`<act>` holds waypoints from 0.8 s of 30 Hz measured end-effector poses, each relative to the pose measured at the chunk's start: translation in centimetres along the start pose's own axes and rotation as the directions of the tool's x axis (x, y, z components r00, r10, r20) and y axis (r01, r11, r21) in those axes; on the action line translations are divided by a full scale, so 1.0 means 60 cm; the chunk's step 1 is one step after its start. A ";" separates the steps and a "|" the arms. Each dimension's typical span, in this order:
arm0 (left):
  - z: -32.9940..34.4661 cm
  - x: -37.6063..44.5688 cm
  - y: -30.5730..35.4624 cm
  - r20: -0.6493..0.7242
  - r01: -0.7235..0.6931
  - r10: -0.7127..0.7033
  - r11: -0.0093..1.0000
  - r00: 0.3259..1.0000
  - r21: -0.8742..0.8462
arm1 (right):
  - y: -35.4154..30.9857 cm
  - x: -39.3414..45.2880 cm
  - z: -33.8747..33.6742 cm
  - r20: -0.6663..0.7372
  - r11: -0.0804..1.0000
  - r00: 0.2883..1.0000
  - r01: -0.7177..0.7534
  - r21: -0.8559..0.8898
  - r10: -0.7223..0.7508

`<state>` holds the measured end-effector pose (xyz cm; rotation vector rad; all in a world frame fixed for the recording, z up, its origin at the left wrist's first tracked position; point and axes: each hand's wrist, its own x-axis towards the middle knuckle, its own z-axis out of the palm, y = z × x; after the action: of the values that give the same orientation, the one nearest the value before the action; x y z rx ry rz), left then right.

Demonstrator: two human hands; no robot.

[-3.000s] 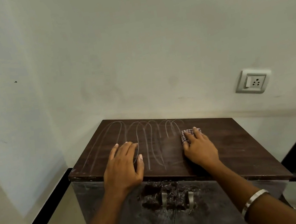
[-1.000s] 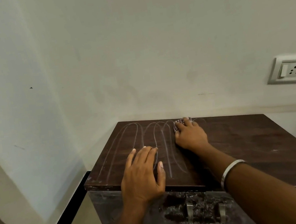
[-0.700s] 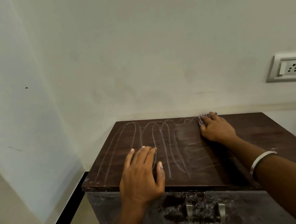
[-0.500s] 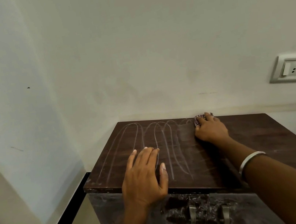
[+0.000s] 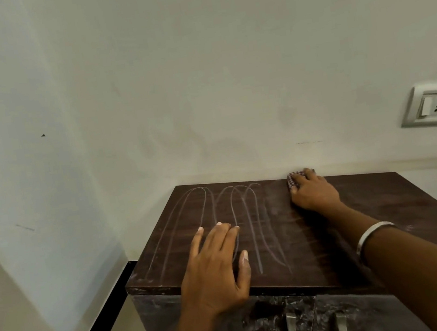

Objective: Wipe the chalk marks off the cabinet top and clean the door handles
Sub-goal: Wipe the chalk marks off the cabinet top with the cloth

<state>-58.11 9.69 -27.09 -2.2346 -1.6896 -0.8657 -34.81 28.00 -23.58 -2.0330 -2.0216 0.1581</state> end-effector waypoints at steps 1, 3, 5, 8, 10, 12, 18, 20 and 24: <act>-0.001 0.000 -0.003 0.007 -0.009 0.009 1.000 1.000 -0.002 | 0.001 0.002 -0.001 -0.003 1.000 1.000 -0.014 -0.004 0.014; -0.004 -0.003 -0.016 0.011 -0.018 0.018 1.000 1.000 0.014 | -0.008 0.005 0.000 -0.011 0.999 0.999 -0.037 -0.011 0.037; -0.011 -0.007 -0.039 -0.003 0.002 -0.002 0.999 1.000 0.048 | -0.026 0.009 0.005 -0.012 0.999 0.999 -0.040 -0.003 0.040; -0.020 -0.010 -0.060 -0.004 0.018 -0.018 0.999 1.000 0.052 | -0.074 0.015 0.017 0.013 0.999 0.999 0.030 0.015 -0.030; -0.021 -0.009 -0.058 -0.013 0.014 -0.014 0.999 1.000 0.034 | -0.110 0.016 0.027 0.021 0.996 0.996 0.084 0.029 -0.085; -0.024 -0.009 -0.056 -0.025 0.024 -0.023 1.000 0.999 0.017 | -0.129 0.016 0.033 0.017 0.992 0.993 0.120 0.035 -0.121; -0.034 -0.015 -0.081 -0.038 0.042 -0.040 0.998 0.999 0.054 | -0.087 0.020 0.029 -0.015 0.995 0.995 0.098 0.028 -0.098; -0.037 -0.016 -0.089 -0.044 0.062 -0.060 0.997 0.997 0.055 | -0.060 0.022 0.024 -0.044 0.999 0.998 0.041 0.016 -0.040; -0.035 -0.018 -0.088 -0.033 0.066 -0.064 0.997 0.997 0.044 | -0.053 0.021 0.022 -0.042 1.000 0.999 -0.022 -0.007 0.021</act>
<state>-63.89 9.44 -26.93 -2.1361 -1.7585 -0.8639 -38.22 29.39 -23.84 -2.0456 -1.9785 0.1112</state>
